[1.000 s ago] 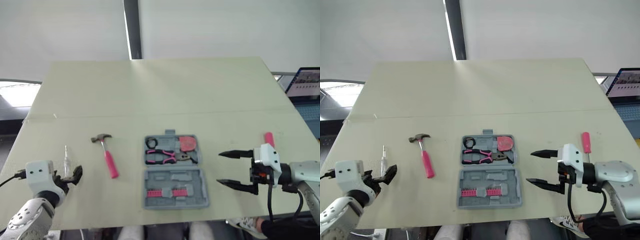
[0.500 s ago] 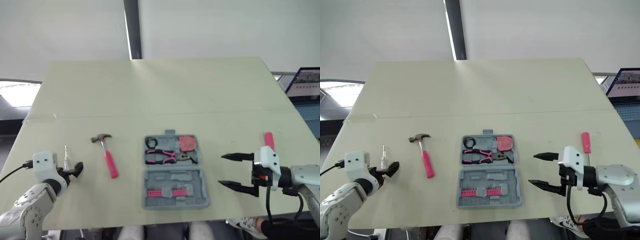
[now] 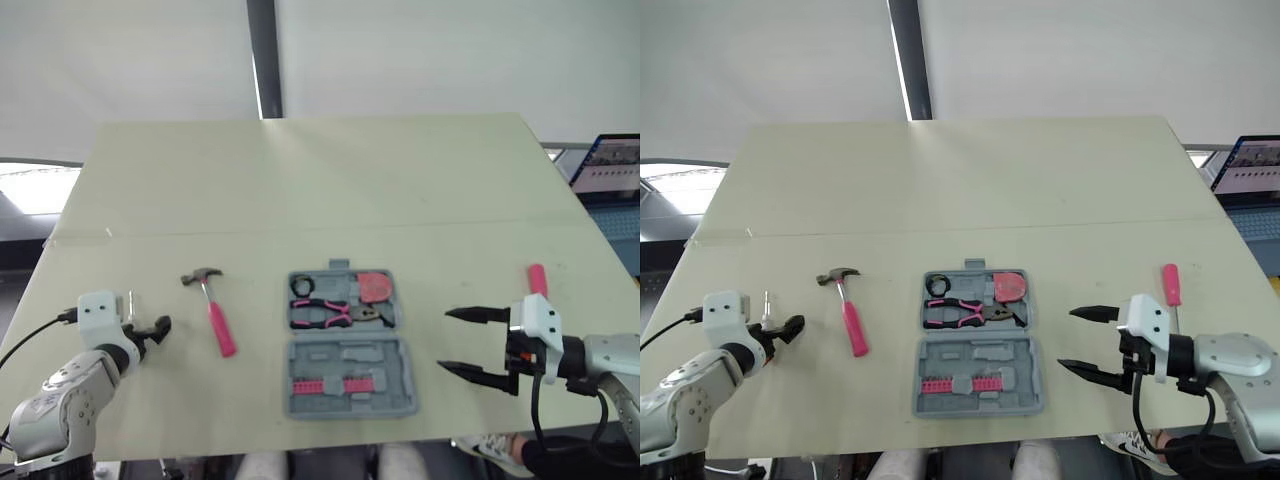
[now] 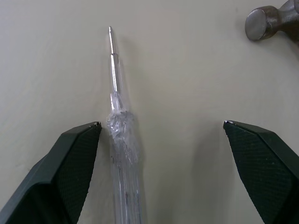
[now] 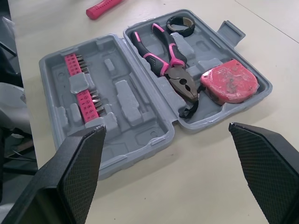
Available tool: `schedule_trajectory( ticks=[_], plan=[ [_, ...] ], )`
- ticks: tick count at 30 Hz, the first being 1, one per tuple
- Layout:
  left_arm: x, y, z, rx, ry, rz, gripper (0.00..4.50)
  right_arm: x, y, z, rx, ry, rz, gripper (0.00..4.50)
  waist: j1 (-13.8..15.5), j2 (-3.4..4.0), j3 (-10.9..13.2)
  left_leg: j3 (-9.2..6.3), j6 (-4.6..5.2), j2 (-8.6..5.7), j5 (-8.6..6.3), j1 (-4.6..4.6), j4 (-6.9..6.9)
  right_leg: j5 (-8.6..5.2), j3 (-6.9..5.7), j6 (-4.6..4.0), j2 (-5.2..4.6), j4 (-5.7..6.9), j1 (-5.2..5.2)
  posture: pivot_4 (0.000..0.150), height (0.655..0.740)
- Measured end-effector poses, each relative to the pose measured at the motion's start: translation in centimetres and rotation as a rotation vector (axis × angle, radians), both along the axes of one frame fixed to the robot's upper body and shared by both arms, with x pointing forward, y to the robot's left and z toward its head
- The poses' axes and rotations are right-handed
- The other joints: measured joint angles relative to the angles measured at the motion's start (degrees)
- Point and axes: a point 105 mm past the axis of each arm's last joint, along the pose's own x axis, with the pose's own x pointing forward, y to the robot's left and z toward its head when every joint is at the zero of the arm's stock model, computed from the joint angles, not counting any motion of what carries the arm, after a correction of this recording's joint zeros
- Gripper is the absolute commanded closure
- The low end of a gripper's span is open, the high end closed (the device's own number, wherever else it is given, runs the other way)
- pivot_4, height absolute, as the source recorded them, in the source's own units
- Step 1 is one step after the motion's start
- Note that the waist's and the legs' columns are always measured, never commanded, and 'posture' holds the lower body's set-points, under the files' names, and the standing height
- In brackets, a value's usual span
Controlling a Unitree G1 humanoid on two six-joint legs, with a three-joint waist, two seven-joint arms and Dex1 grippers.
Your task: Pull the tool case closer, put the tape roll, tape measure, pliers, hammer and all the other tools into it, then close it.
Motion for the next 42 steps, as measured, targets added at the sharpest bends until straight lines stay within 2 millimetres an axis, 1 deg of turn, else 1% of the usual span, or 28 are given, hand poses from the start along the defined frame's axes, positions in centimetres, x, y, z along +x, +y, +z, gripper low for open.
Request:
schedule_trajectory(
  ticks=[1,4,5,7,9,10,12,26,42],
  plan=[
    [0.0,0.0,0.0,-0.002,-0.003,0.000,0.00,0.0,0.0,0.0,0.000,0.000,-0.002,0.05,0.00,0.00,0.00,0.00,0.00,0.00,0.00,0.00,0.00,0.00,0.00,0.00,0.00,0.00,0.00,0.150,0.7373],
    [0.0,0.0,-0.1,-0.001,-0.005,0.008,0.79,0.0,0.1,0.0,-0.001,-0.005,-0.004,0.00,0.00,0.00,0.00,0.00,0.00,0.00,0.00,0.00,0.00,0.00,0.01,0.00,0.00,0.00,0.00,0.150,0.7373],
    [0.0,0.1,-0.1,0.002,-0.004,0.012,1.16,0.0,0.1,0.1,-0.001,-0.007,-0.004,0.00,0.01,0.00,0.00,0.00,0.00,0.00,0.00,0.00,0.00,0.00,0.01,0.00,0.00,0.00,0.00,0.150,0.7373],
    [-0.1,0.2,-0.1,0.002,-0.002,0.017,2.16,0.0,0.1,0.1,-0.001,-0.008,-0.005,0.00,0.06,0.00,0.00,0.00,0.00,0.00,0.00,0.00,0.01,0.00,0.00,0.00,0.00,0.00,0.00,0.150,0.7373],
    [-0.1,0.3,-0.1,0.002,-0.001,0.022,3.30,0.0,0.1,0.1,-0.001,-0.009,-0.009,0.00,0.08,0.00,0.00,0.00,0.00,0.00,0.00,0.00,0.01,0.00,0.00,0.00,0.00,0.00,0.00,0.150,0.7373],
    [-0.1,0.3,-0.1,0.002,-0.001,0.022,3.56,-0.1,0.1,0.1,-0.001,-0.010,-0.010,0.00,0.08,0.00,0.00,0.00,0.00,0.00,0.00,0.00,0.01,0.00,0.00,0.00,0.00,0.00,0.00,0.150,0.7373],
    [-0.1,0.4,-0.1,0.002,-0.002,0.023,4.46,-0.1,0.0,0.2,-0.001,-0.013,-0.013,0.00,0.09,0.00,0.00,0.00,0.00,0.00,0.00,0.00,0.01,0.00,0.00,0.00,0.00,0.00,0.00,0.150,0.7373],
    [0.0,1.2,-0.2,0.017,0.001,-0.001,4.48,-1.1,1.3,0.8,0.096,-0.020,0.027,0.00,-0.02,0.12,-0.07,0.00,-0.03,0.00,0.02,0.05,-0.02,0.00,0.01,0.00,0.00,0.04,0.01,0.150,0.7373],
    [0.3,1.3,-0.3,0.040,-0.006,-0.035,4.48,-1.7,1.9,1.0,0.137,0.001,0.056,0.00,0.03,0.39,-0.24,0.01,-0.04,0.00,0.02,0.06,-0.02,0.00,0.02,0.00,0.00,0.05,0.01,0.150,0.7373]
  ],
)
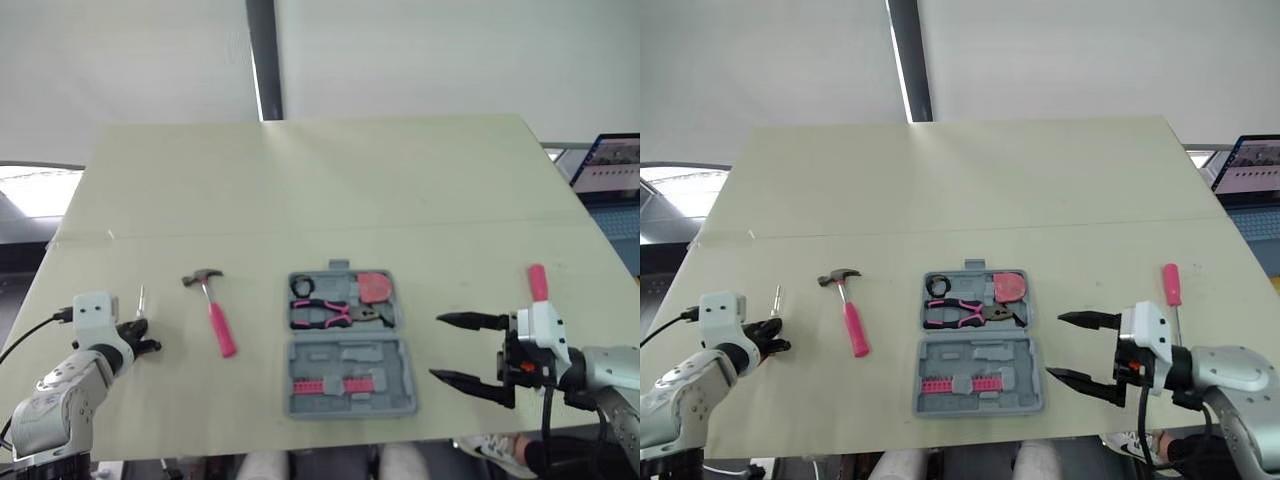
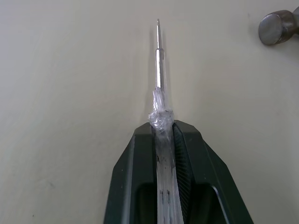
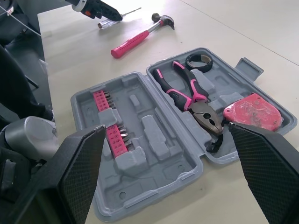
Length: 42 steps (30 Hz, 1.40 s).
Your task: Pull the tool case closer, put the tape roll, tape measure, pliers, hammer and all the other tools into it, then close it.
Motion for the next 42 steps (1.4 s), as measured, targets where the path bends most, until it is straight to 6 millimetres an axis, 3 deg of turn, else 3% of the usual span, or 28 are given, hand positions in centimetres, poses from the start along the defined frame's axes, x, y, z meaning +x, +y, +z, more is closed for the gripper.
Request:
schedule_trajectory(
  ticks=[5,8,14,17,23,32,42],
  plan=[
    [-0.6,0.9,1.5,0.069,0.005,-0.081,4.48,-0.1,-0.1,0.0,-0.003,0.003,0.004,0.00,-0.12,-0.15,0.08,0.00,0.00,0.00,0.00,-0.04,-0.03,0.00,-0.01,0.00,0.00,-0.02,-0.04,0.150,0.7373],
    [-0.8,0.1,3.5,0.117,-0.006,-0.238,4.48,-0.1,-0.1,0.1,-0.005,0.002,0.008,0.00,0.06,-0.19,0.09,0.00,0.00,0.00,0.00,-0.06,-0.02,0.00,0.00,0.00,0.00,-0.04,-0.03,0.150,0.7373],
    [-2.5,-7.7,5.2,0.026,0.065,-0.791,4.48,0.0,0.0,0.4,-0.003,-0.009,0.019,0.00,-0.08,-0.19,0.10,0.01,0.00,0.01,0.00,-0.07,-0.05,-0.01,0.01,-0.01,0.00,-0.07,-0.05,0.150,0.7373],
    [-3.0,-9.5,5.6,-0.005,0.071,-0.911,4.48,-0.1,0.0,0.4,-0.003,-0.007,0.020,0.00,-0.11,-0.16,0.12,0.02,0.00,0.02,0.00,-0.07,-0.07,-0.01,0.01,-0.01,0.01,-0.07,-0.08,0.150,0.7373],
    [-3.1,-10.4,5.6,-0.005,0.093,-0.987,4.48,-0.2,0.1,0.4,0.004,-0.005,0.024,0.00,-0.03,-0.16,0.12,0.03,0.00,0.01,0.00,-0.07,-0.06,-0.01,0.02,-0.01,0.01,-0.06,-0.07,0.150,0.7373],
    [-3.6,-11.9,4.0,0.005,0.139,-1.052,4.48,0.1,0.5,1.2,0.020,-0.032,0.042,0.00,0.03,-0.17,0.12,0.03,0.00,0.01,0.00,-0.08,-0.06,-0.01,0.02,-0.01,0.01,-0.06,-0.07,0.150,0.7373],
    [-3.9,-15.1,6.0,0.064,0.124,-1.211,4.48,0.1,0.5,1.2,0.016,-0.031,0.041,0.00,0.05,-0.17,0.12,0.02,0.00,0.00,0.00,-0.08,-0.05,0.00,0.03,-0.01,0.01,-0.06,-0.06,0.150,0.7373]
  ],
)
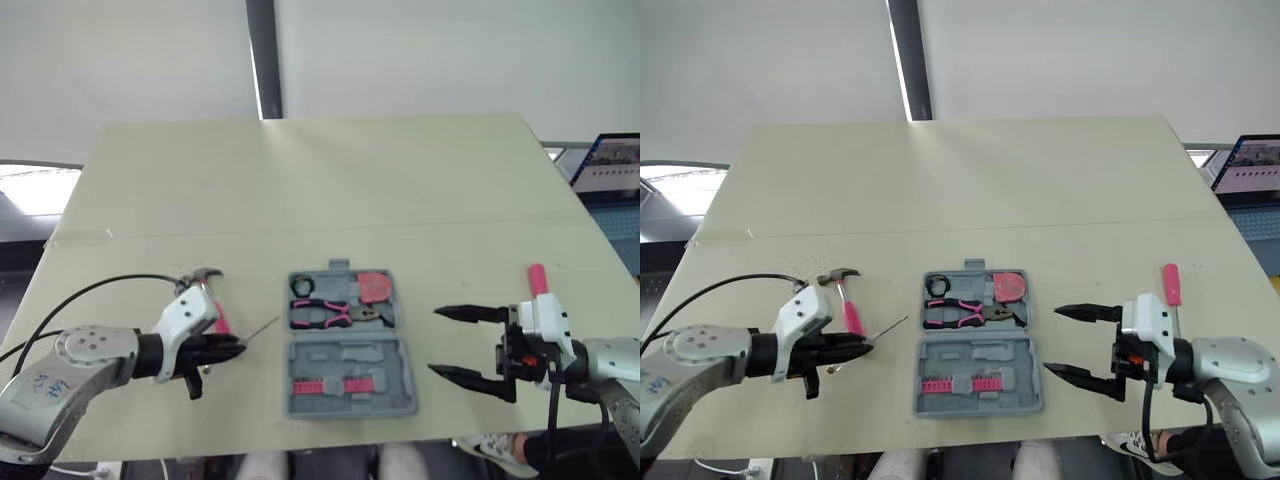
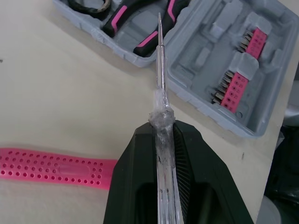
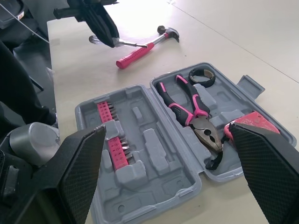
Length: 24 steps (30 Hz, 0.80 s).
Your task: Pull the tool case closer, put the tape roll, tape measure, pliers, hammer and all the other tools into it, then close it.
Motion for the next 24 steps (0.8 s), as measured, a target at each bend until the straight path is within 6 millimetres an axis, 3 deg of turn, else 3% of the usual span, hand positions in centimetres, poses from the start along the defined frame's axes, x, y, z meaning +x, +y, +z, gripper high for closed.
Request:
schedule_trajectory(
  ticks=[5,11,17,24],
  plan=[
    [-0.3,-2.3,0.4,0.037,-0.003,-0.080,4.48,-0.1,-0.1,-0.2,-0.008,0.007,-0.003,0.00,-0.02,0.00,0.00,-0.01,0.00,0.00,0.00,-0.01,0.00,0.00,0.00,0.00,0.00,0.01,0.00,0.150,0.7373],
    [-1.2,-4.8,-0.5,0.109,0.016,-0.186,4.48,-0.4,-0.3,-0.6,-0.023,0.028,-0.010,0.00,0.07,0.00,0.00,0.00,0.00,-0.01,0.00,-0.02,0.02,0.00,0.00,0.00,0.00,0.00,0.00,0.150,0.7373],
    [-0.6,-6.0,-0.6,0.175,-0.019,-0.242,4.48,-0.5,-0.5,-0.6,-0.030,0.031,-0.013,0.00,0.05,-0.01,0.01,0.00,0.00,-0.01,0.00,-0.02,0.02,0.00,0.00,0.00,0.00,-0.01,0.00,0.150,0.7373],
    [1.0,-8.9,-0.2,0.213,-0.065,-0.333,4.48,-0.9,-0.8,-0.7,-0.041,0.036,-0.029,0.00,0.47,-0.04,0.03,-0.01,0.00,-0.02,0.00,-0.05,0.07,0.00,0.00,0.01,0.01,0.00,0.01,0.150,0.7373]
  ],
)
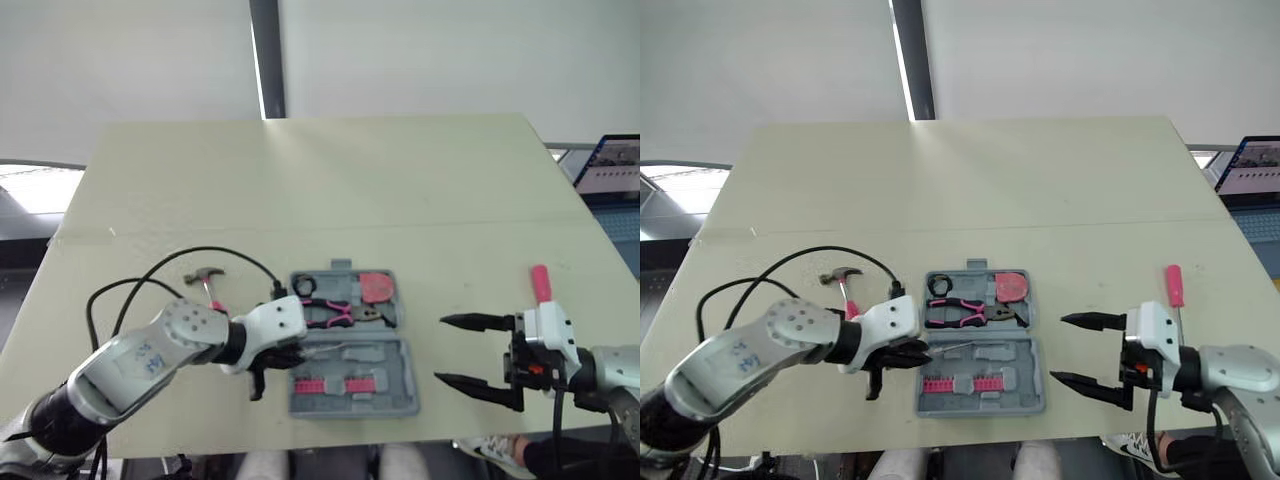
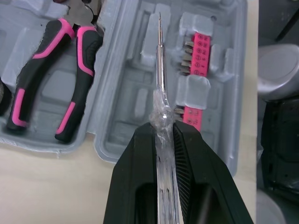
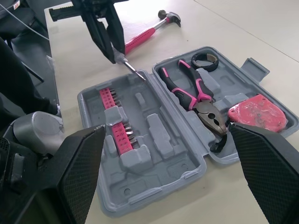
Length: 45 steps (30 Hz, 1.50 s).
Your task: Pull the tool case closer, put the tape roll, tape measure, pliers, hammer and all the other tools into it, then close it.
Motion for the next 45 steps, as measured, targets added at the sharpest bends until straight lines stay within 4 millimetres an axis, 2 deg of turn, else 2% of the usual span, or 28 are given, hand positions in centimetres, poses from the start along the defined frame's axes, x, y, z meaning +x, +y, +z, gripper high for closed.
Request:
schedule_trajectory(
  ticks=[6,12,19,27,35,45],
  plan=[
    [1.2,-1.6,0.9,0.053,-0.028,-0.072,4.48,-0.3,0.1,-0.1,-0.007,0.001,-0.003,0.00,0.02,-0.02,0.01,0.01,0.00,0.00,0.00,-0.01,0.00,0.00,0.00,0.00,0.00,-0.01,-0.01,0.150,0.7373],
    [0.7,-2.8,0.4,0.091,0.002,-0.119,4.48,-0.5,0.0,-0.4,-0.013,0.012,-0.012,0.00,0.11,-0.04,0.03,0.00,0.01,0.00,0.00,-0.02,0.03,0.00,0.00,0.00,0.00,0.01,-0.01,0.150,0.7373],
    [1.0,-4.2,-0.3,0.172,-0.005,-0.145,4.48,-0.5,0.0,-0.5,-0.025,0.011,-0.022,0.00,0.87,-0.05,0.03,0.01,0.01,-0.01,0.01,-0.02,0.05,0.01,0.01,0.01,0.01,0.01,-0.01,0.150,0.7373],
    [1.9,-4.6,-1.5,0.221,-0.018,-0.119,4.48,-0.6,0.0,-0.6,-0.026,0.015,-0.023,0.00,0.99,-0.06,0.03,0.01,0.02,-0.01,0.01,-0.02,0.08,0.01,0.01,0.01,0.00,0.04,-0.01,0.150,0.7373],
    [2.9,-6.5,-1.6,0.204,-0.062,-0.095,4.48,-0.7,-0.3,-0.2,-0.037,0.002,-0.039,0.00,1.09,-0.08,0.05,0.00,0.02,-0.02,0.01,-0.04,0.12,0.01,0.01,0.02,0.01,0.05,0.00,0.150,0.7373],
    [2.9,-6.6,-2.0,0.221,-0.066,-0.100,4.48,-0.5,-0.4,-0.3,-0.048,-0.001,-0.053,0.00,1.09,-0.08,0.05,0.00,0.02,-0.02,0.01,-0.04,0.12,0.01,0.01,0.02,0.01,0.05,0.00,0.150,0.7373]
  ],
)
